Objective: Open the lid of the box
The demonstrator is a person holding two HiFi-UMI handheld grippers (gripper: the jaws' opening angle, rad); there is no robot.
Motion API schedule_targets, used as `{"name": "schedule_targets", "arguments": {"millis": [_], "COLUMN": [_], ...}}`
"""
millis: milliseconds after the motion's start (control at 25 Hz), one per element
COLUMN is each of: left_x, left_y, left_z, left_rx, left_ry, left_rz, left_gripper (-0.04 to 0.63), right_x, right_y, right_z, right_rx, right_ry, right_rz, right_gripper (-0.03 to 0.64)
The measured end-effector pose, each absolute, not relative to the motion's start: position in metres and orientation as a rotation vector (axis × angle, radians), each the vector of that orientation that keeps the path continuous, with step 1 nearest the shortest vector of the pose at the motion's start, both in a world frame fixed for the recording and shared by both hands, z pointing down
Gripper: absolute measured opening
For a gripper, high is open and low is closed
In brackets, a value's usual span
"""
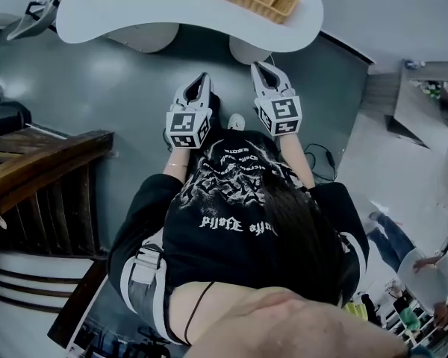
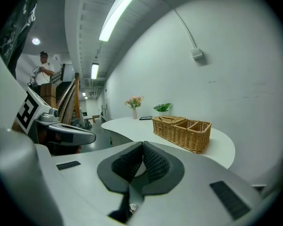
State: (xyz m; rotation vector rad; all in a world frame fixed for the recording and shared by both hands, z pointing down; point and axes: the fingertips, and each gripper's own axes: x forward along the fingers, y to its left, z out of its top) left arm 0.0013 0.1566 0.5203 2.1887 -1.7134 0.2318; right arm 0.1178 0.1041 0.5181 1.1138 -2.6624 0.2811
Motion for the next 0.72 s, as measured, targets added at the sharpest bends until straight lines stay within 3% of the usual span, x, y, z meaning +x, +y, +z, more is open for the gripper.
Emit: {"name": "schedule_targets", "arguments": {"millis": [720], "left_x": [-0.077], "left_y": [-0.012], "left_z": [0.516], "left_rx": [2.283], "left_ry": [-1.573], "left_rz": [0.178], "left_gripper": [0.025], "right_x": [0.069], "right_y": [-0.030], "right_z": [0.510], "right_rx": [1.344], "right_ry": [-2.544], "right_rz": [0.305], "right_gripper": [0.026]}}
